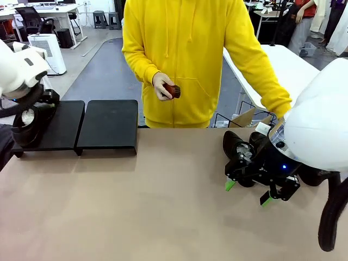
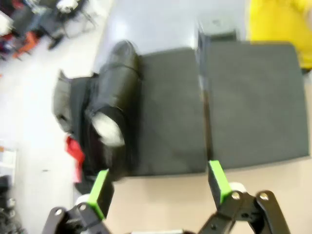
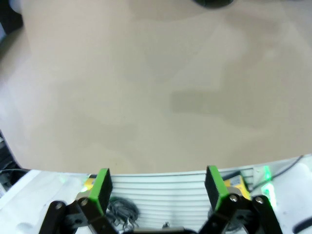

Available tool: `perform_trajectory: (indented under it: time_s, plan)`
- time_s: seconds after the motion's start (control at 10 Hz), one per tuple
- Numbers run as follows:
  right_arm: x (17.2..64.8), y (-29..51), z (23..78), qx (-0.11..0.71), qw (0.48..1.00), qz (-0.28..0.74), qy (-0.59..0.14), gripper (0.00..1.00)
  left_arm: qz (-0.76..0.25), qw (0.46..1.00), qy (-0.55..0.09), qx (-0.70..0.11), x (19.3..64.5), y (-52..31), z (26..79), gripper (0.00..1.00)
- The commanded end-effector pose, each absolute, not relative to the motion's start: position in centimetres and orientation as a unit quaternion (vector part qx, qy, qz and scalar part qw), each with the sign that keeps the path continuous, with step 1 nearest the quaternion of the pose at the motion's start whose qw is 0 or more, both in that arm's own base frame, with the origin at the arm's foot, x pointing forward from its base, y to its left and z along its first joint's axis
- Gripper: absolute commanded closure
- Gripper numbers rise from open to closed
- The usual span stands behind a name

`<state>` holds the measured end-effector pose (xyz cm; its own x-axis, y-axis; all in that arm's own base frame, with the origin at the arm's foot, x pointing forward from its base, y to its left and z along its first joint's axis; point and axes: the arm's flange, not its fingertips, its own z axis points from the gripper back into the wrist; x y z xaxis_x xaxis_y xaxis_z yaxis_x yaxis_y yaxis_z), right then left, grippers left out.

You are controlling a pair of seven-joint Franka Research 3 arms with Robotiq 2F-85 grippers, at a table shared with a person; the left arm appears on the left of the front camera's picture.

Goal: Organize the shoes by placing them on the stand.
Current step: Pick up one Shoe and place it in the middle of the table.

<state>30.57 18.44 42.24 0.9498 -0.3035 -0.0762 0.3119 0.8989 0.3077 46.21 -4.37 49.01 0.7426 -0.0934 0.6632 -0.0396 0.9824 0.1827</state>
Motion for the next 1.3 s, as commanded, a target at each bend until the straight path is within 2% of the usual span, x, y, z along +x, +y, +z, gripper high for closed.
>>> perform_trajectory:
  time_s: [0.0,0.2,0.4,0.5,0.6,1.0,1.1,1.2]
  plan:
    - [30.6,18.4,42.2,0.16,0.974,-0.158,0.013,0.0,-0.093,0.96,-0.262,0.017,41.6,-4.9,51.8,0.0]
    - [30.4,18.1,43.2,0.133,0.985,-0.094,-0.061,0.0,-0.16,0.964,-0.21,-0.02,40.3,-6.3,52.5,0.0]
    - [32.9,16.9,44.3,0.09,0.985,-0.057,-0.139,0.0,-0.157,0.966,-0.202,-0.03,40.7,-6.1,52.4,0.0]
    - [34.7,16.7,44.6,0.07,0.983,-0.041,-0.163,0.0,-0.161,0.961,-0.218,-0.052,39.3,-9.4,50.1,0.0]
    - [36.7,16.7,44.7,0.039,0.982,-0.034,-0.18,0.0,-0.161,0.961,-0.218,-0.052,39.3,-9.4,50.1,0.0]
    - [43.3,17.0,43.8,0.029,0.988,0.002,-0.155,0.0,-0.161,0.961,-0.218,-0.052,39.3,-9.4,50.1,0.0]
    - [43.8,17.1,43.5,0.021,0.99,-0.005,-0.142,0.0,-0.161,0.961,-0.218,-0.052,39.3,-9.4,50.1,0.0]
    - [41.7,16.7,43.4,0.036,0.987,-0.008,-0.159,0.0,-0.161,0.961,-0.218,-0.052,39.3,-9.4,50.1,0.0]
